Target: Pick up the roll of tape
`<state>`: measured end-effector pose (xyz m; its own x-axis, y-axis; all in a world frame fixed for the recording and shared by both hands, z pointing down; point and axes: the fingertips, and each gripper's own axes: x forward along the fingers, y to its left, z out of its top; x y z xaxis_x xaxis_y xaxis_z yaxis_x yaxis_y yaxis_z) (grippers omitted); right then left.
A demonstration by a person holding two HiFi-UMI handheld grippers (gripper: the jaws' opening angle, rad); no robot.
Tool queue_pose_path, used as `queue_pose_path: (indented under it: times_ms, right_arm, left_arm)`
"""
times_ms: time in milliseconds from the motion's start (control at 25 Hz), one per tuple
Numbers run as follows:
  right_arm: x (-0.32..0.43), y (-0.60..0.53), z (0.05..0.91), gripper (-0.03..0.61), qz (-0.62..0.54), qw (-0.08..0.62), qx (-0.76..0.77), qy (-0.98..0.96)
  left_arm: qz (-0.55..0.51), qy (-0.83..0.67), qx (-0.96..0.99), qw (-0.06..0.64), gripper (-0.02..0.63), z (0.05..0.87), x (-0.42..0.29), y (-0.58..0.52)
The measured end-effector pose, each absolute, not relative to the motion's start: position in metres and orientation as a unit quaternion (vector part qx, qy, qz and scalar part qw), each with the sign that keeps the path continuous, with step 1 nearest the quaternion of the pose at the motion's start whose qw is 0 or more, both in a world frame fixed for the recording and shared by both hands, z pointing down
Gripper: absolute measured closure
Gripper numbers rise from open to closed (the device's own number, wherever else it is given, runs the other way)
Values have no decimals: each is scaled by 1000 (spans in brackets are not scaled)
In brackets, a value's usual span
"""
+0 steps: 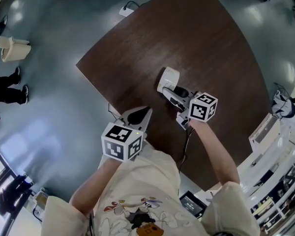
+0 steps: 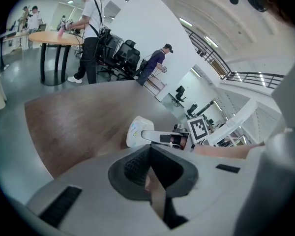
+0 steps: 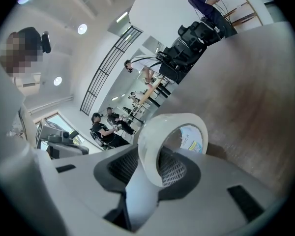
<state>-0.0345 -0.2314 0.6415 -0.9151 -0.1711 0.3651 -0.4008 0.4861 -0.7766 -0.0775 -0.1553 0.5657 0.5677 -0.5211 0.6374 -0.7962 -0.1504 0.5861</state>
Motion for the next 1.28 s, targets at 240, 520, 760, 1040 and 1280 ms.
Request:
queue_pose_path:
  times_ms: [240,520,760,1040,1280]
  right_arm:
    - [-35,-232,637,483,478,119,171,-853]
    - [-40,-230,617,489,483,103,170,-853]
    - [-29,-228,590,494,503,56,184,-842]
    - [-19,-220,542,494,512,-4,193,-837]
    - [-8,-194,491,494,487,-30,198,-850]
  left_arm:
    - [139,-444,749,472,607,560,-74,-155]
    - [131,-447,751,467,607,551,-81,-153]
    - [130,-443,759,460,607,543,-72,-145]
    - [124,-437,770,449,607,527,-74,-136]
    - [118,-431,781,437,607,509,-72,-123]
